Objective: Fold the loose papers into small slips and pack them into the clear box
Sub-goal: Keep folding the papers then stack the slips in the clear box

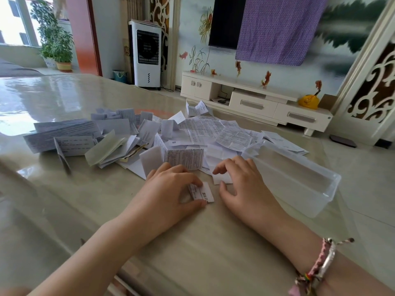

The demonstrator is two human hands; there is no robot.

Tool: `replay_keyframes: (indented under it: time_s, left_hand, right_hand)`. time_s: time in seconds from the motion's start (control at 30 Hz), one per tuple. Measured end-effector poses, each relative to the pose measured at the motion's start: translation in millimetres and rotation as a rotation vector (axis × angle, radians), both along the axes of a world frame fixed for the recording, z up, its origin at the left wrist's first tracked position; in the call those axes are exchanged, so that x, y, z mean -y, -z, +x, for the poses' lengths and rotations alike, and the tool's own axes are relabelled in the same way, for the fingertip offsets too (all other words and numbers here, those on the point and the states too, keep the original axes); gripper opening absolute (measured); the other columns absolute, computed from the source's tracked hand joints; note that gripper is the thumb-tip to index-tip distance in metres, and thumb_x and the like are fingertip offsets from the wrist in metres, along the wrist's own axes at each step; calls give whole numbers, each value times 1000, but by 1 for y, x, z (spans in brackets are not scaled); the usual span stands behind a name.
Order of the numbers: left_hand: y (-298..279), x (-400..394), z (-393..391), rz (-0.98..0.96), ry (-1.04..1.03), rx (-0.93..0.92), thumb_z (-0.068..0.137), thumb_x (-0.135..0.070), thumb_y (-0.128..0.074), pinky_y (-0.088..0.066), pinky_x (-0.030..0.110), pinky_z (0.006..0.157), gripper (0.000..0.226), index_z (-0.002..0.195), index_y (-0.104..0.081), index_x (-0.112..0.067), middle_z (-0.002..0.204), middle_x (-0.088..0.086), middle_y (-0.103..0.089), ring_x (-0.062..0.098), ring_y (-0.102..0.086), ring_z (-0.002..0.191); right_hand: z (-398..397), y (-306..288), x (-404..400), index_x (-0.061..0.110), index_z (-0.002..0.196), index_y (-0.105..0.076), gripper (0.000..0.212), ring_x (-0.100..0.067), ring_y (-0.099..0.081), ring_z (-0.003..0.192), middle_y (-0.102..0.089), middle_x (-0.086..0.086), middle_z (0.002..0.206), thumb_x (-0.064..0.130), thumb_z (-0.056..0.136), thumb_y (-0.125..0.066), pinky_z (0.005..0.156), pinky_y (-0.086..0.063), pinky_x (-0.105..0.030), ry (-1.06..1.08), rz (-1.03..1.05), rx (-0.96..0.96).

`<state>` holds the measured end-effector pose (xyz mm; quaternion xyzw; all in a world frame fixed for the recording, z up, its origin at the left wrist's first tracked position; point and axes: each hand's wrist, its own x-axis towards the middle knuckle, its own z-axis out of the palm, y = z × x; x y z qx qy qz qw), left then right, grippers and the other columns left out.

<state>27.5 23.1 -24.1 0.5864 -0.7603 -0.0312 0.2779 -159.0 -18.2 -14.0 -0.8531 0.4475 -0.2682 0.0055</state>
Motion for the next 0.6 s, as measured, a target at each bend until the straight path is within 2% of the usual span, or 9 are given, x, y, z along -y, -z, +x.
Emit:
replay_keyframes:
  time_s: [0.17, 0.23, 0.3, 0.37, 0.43, 0.53, 0.6]
  left_hand:
    - [-4, 3, 17, -100, -128, 12, 73, -58, -69, -33, 32, 94, 51, 120, -62, -38, 112, -14, -58, 17, -42, 106]
    - [-5, 4, 27, -113, -164, 46, 76, -62, -63, -31, 34, 100, 65, 136, -47, -43, 113, -14, -53, 18, -41, 113]
    - [-4, 5, 32, -76, -184, 128, 79, -70, -45, -30, 34, 102, 74, 147, -24, -47, 110, -12, -47, 19, -39, 112]
    - [-3, 6, 33, -47, -206, 178, 78, -73, -28, -31, 36, 102, 77, 148, -9, -49, 107, -10, -43, 21, -40, 109]
    - [-2, 9, 32, -18, -231, 200, 84, -71, -32, -27, 35, 105, 76, 148, 2, -49, 112, -8, -41, 22, -36, 112]
    - [-6, 14, 32, 14, -293, 217, 88, -68, -36, -22, 35, 107, 80, 150, 8, -42, 128, -4, -38, 24, -29, 123]
    - [-9, 16, 34, 24, -361, 200, 87, -71, -35, -22, 37, 107, 83, 152, 3, -36, 136, -1, -34, 27, -25, 129]
  right_hand:
    - [3, 0, -4, 23, 103, -62, 19, -9, -43, 101, -52, 10, 102, 14, 86, -57, 90, -35, -22, -60, -43, 61]
    - [6, -1, -4, 22, 105, -63, 22, -10, -45, 106, -54, 9, 108, 16, 86, -53, 92, -36, -23, -77, -46, 55]
    - [8, -1, -4, 20, 106, -64, 26, -12, -46, 111, -55, 8, 113, 17, 85, -50, 93, -36, -24, -67, -43, 30]
    - [10, -2, -3, 19, 109, -64, 28, -14, -45, 116, -56, 5, 120, 15, 86, -50, 94, -33, -22, -51, -39, -22]
    - [11, -4, -1, 19, 116, -62, 30, -15, -41, 123, -52, 3, 130, 12, 89, -51, 97, -27, -19, -34, -3, -87]
    - [12, -8, 4, 21, 129, -53, 35, -12, -28, 135, -39, 5, 144, 18, 95, -47, 104, -19, -17, -7, 85, -133]
    - [14, -10, 6, 23, 135, -47, 38, -10, -23, 138, -33, 5, 149, 22, 97, -44, 107, -18, -18, 17, 141, -141]
